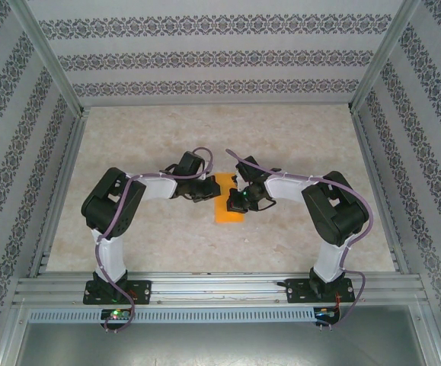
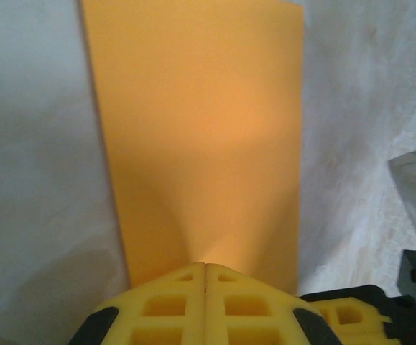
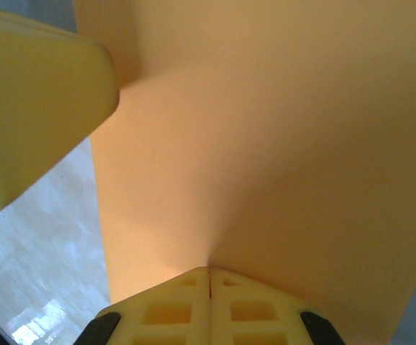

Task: Fold a paper plane with a square sheet of paper (fold left side to right side)
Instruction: Hold the square sheet of paper at the center of the table, then fold the triangle a second time at the center of the table.

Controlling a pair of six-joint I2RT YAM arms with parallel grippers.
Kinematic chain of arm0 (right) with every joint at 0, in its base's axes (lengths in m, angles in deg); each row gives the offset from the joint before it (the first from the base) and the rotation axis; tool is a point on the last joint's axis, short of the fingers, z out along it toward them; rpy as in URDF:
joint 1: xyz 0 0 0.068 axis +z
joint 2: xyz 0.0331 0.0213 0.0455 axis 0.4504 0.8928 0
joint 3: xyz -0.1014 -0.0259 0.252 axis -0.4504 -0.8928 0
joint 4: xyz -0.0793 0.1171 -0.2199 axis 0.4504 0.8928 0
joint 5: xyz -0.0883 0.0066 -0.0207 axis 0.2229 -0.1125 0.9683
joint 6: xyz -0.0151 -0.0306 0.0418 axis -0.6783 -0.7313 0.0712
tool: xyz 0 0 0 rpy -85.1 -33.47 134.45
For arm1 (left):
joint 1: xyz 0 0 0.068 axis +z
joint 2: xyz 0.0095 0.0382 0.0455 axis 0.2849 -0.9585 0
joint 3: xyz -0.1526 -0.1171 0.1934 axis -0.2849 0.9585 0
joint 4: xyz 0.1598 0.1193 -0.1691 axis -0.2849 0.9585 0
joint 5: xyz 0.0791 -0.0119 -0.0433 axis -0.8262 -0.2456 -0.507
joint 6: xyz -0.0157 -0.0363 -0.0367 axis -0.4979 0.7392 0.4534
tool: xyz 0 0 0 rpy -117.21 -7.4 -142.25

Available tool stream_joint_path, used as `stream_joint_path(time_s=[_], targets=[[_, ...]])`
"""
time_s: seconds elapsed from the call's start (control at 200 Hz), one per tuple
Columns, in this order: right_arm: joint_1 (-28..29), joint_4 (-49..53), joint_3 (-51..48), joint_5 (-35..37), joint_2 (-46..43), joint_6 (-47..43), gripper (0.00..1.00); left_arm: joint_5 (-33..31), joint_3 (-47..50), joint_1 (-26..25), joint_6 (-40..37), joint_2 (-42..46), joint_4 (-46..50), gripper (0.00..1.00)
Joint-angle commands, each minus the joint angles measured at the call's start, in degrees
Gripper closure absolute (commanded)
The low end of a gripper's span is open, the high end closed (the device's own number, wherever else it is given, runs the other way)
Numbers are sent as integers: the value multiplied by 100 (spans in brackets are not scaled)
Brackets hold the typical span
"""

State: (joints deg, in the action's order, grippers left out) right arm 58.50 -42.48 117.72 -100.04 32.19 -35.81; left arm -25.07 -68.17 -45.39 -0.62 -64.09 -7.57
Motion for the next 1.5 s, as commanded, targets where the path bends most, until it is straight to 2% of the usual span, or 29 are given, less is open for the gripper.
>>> stream_joint_path(time_s=[0.0, 0.215, 0.515, 0.794, 1.024, 1.199, 1.499], targets=[[7, 668, -113, 378, 322, 3, 100, -140, 105, -34, 80, -154, 166, 96], [2, 507, 55, 83, 126, 121, 100, -242, 243, -51, 20, -191, 263, 99], [-392, 57, -35, -500, -577, 428, 74, -258, 254, -71, -54, -200, 322, 100], [-826, 62, -797, -787, -875, 329, 60, -242, 255, -78, -59, -192, 303, 100], [-822, -139, -1025, -957, -781, 478, 60, -243, 271, -84, -46, -201, 287, 100], [-775, -326, -1034, -1102, -649, 591, 65, -232, 277, -86, -44, -205, 274, 100], [-799, -719, -994, -1160, -640, 790, 67, -222, 284, -81, -51, -192, 259, 100]])
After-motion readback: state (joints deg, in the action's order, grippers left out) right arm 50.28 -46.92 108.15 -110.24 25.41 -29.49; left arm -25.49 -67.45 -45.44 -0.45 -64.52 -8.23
